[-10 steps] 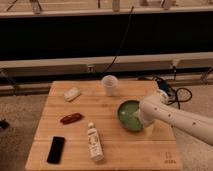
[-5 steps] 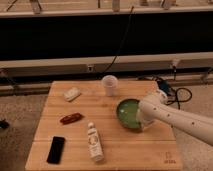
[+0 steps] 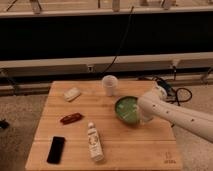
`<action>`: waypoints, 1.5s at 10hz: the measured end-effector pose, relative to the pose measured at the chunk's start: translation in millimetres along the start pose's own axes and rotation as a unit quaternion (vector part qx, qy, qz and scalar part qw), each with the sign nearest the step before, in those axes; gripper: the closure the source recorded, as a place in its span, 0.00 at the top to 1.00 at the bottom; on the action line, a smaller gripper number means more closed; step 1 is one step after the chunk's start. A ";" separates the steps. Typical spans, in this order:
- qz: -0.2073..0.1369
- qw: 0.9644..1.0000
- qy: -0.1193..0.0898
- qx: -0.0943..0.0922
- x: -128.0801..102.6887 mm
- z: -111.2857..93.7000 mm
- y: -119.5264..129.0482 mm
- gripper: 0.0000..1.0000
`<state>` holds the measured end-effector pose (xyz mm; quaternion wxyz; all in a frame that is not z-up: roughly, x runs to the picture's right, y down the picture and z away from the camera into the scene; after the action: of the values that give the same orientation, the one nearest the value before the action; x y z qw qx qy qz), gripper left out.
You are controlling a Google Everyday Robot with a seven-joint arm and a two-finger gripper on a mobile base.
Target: Pick up the ceramic bowl
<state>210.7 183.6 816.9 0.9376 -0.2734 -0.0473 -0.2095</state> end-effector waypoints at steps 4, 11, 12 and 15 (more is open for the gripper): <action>-0.010 1.000 0.013 0.003 3.5 -14.0 -12.5 0.00; -0.024 0.999 0.027 0.007 5.8 -34.3 -32.6 0.00; -0.026 0.999 0.028 0.006 6.2 -38.7 -35.0 0.00; -0.032 0.999 0.032 0.009 5.4 -40.5 -42.2 0.00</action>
<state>196.8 127.8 804.5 0.9338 -0.2567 -0.0281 -0.2476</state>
